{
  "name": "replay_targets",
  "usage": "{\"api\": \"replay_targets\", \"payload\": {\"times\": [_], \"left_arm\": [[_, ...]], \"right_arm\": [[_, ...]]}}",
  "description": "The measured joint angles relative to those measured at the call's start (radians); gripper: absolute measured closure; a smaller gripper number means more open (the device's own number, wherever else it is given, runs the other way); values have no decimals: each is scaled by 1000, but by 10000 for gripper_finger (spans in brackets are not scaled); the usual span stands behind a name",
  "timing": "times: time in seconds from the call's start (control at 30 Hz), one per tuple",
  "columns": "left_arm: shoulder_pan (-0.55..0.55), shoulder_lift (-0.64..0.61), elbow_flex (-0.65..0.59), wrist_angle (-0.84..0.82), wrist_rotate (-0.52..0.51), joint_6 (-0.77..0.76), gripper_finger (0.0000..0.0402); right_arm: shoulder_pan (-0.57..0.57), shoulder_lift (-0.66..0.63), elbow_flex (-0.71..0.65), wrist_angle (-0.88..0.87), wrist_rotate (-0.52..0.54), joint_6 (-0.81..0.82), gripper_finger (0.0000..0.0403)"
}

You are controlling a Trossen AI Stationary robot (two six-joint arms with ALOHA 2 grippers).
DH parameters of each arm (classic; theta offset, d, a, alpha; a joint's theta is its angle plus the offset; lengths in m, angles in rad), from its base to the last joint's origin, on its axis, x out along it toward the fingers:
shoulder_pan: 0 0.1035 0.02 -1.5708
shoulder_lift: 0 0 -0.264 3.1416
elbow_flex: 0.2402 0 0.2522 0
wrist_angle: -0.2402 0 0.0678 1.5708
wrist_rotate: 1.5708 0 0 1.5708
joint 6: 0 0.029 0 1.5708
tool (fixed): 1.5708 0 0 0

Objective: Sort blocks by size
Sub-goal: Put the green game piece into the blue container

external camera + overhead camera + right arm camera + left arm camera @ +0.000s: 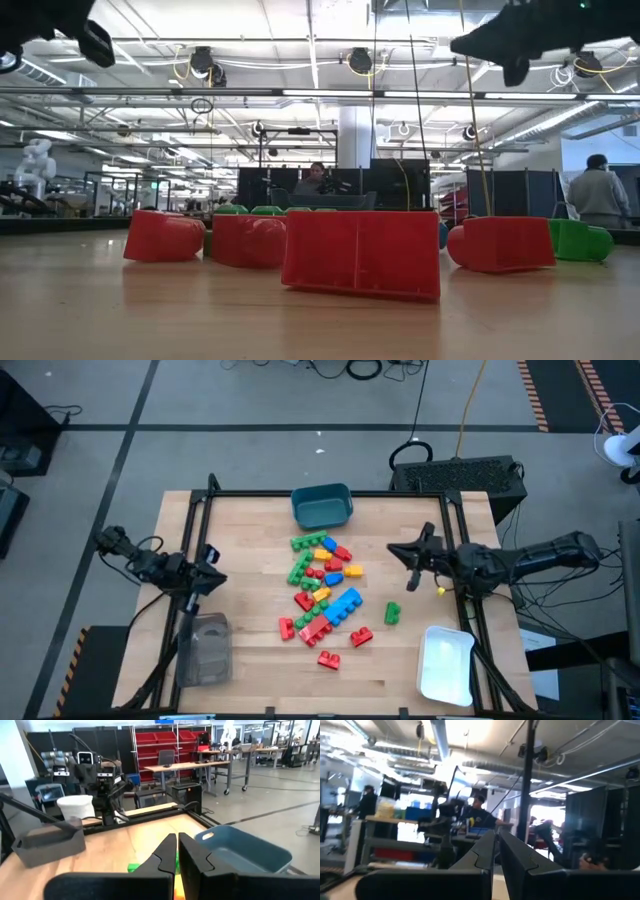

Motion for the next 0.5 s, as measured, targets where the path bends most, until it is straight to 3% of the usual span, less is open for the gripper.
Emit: {"api": "replay_targets", "payload": {"times": [0.3, 0.5], "left_arm": [[117, 176, 17, 38, -41, -56, 372], [188, 365, 118, 20, 43, -83, 372]], "right_arm": [[-8, 116, 73, 0, 0, -55, 398], [-36, 164, 73, -10, 0, -55, 398]]}}
